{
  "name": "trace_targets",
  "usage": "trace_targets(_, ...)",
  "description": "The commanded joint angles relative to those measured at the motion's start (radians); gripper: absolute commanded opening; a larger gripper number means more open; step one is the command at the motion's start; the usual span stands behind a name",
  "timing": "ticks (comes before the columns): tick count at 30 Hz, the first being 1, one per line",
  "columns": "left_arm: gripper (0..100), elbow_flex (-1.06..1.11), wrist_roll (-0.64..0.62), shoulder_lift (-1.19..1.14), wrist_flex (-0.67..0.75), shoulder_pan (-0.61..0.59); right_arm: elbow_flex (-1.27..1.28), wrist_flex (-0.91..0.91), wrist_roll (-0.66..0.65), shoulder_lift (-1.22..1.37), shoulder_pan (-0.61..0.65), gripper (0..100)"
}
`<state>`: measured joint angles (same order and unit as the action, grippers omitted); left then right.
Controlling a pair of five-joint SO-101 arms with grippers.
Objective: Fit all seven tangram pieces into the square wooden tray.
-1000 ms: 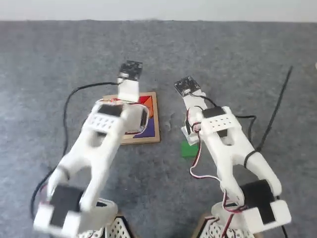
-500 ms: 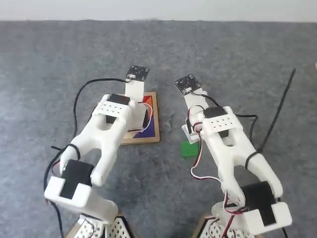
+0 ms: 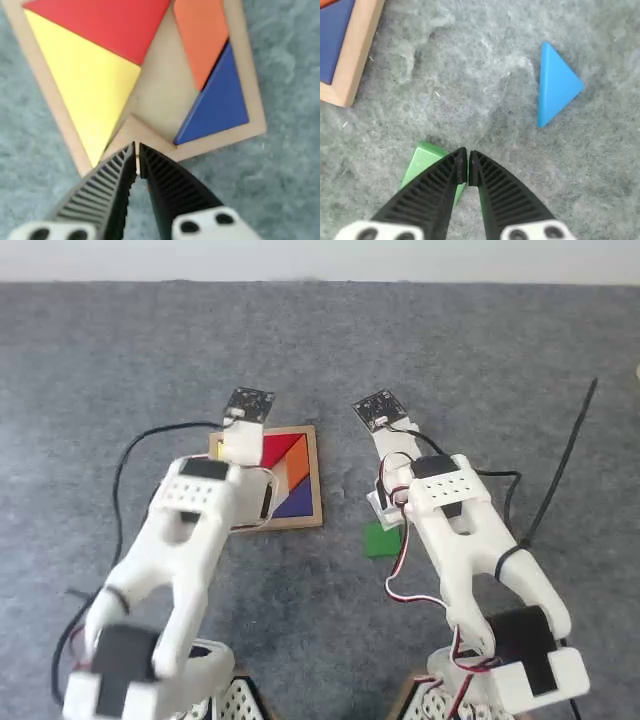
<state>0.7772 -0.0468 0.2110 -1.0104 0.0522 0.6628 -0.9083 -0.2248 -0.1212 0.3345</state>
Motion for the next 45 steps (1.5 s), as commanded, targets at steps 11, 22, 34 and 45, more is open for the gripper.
trace_targets(11,2,-0.05,-0.012,-0.078,0.1,0.117,-0.005,0.015,0.005,-0.064,-0.01,2.0)
trace_targets(22,1,-0.154,-0.008,-0.169,-0.031,-0.006,-0.005,0.015,0.005,-0.064,-0.012,2.0)
trace_targets(34,1,0.145,-0.014,0.405,0.101,-0.147,-0.057,-0.099,0.011,-0.257,-0.071,2.1)
trace_targets(45,1,0.205,0.017,0.407,0.186,-0.249,-0.087,-0.263,-0.118,-0.13,0.042,14.1)
